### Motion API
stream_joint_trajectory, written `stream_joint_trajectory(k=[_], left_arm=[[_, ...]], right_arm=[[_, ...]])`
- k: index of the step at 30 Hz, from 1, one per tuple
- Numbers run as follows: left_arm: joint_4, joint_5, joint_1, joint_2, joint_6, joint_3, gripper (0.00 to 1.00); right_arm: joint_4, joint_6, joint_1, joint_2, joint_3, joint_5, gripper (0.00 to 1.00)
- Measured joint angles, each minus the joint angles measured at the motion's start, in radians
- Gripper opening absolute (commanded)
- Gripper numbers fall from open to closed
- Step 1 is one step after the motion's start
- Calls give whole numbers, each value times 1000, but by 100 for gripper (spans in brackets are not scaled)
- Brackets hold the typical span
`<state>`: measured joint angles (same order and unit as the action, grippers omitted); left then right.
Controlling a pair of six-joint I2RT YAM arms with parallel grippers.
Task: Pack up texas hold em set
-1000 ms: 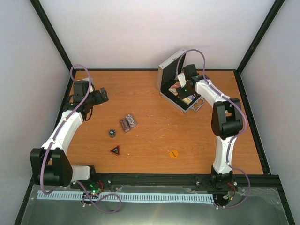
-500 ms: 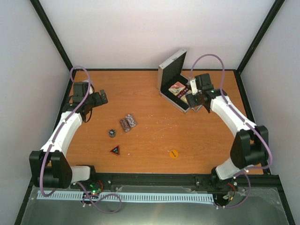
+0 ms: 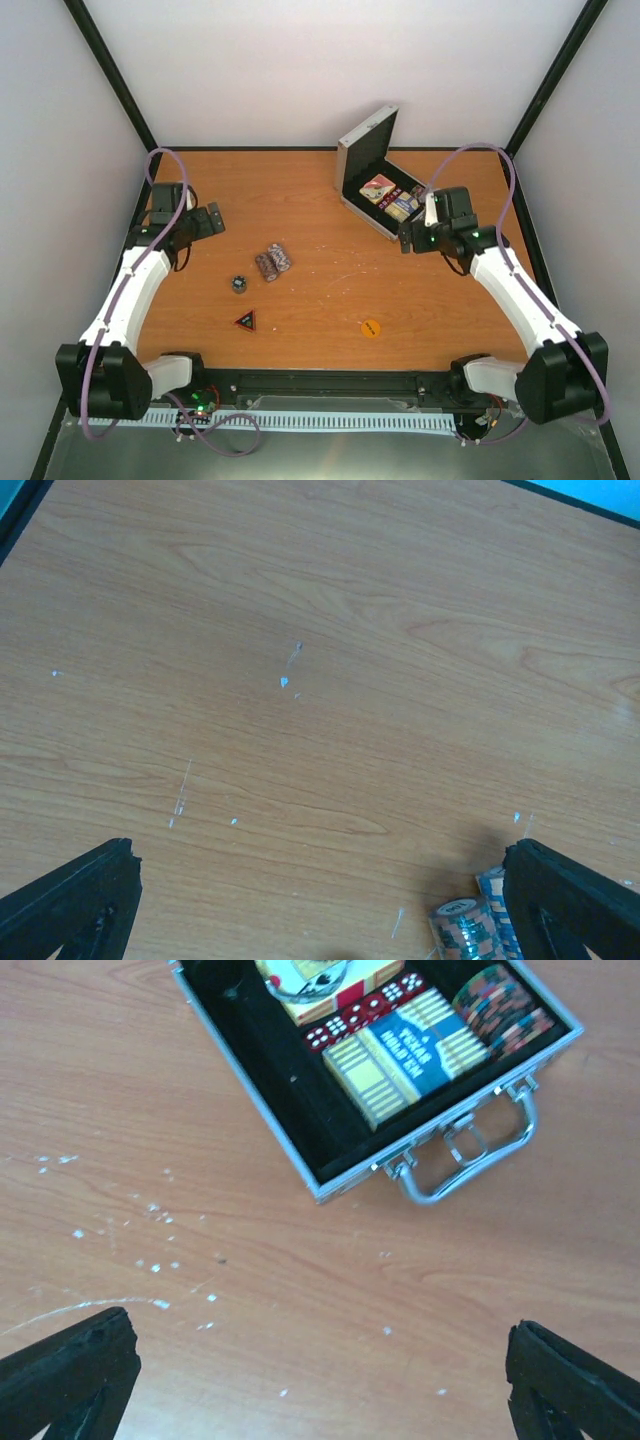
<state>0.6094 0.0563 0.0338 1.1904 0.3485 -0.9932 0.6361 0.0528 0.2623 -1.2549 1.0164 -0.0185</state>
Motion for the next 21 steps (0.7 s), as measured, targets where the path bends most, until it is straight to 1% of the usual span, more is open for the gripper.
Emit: stream_joint_trajectory(k=[2, 4, 6, 8, 10, 12, 15, 18, 21], left_arm=[[13, 1, 0, -20, 1, 1, 100], [24, 2, 0, -43, 5, 1, 100], [33, 1, 0, -62, 13, 1, 100], [37, 0, 0, -76, 23, 1, 100], [35, -3, 0, -87, 35, 2, 100], [29, -13, 0, -97, 42, 5, 100], [6, -32, 0, -101, 50, 16, 100], [-19, -53, 0, -101, 49, 33, 100], [-25, -84, 0, -99, 40, 38, 100]], right_arm=[[-4, 25, -3, 55, -51, -36, 100], [2, 41, -6, 68, -71, -96, 100], [5, 45, -6, 41, -71, -162, 95], [11, 48, -1, -12, -72, -234, 94], [22, 57, 23, -53, -81, -258, 91], [35, 66, 67, -59, -89, -255, 87], [45, 95, 169, -58, -89, -210, 81], [55, 140, 286, -68, -90, -137, 78], [67, 215, 433, -90, -110, -47, 77]])
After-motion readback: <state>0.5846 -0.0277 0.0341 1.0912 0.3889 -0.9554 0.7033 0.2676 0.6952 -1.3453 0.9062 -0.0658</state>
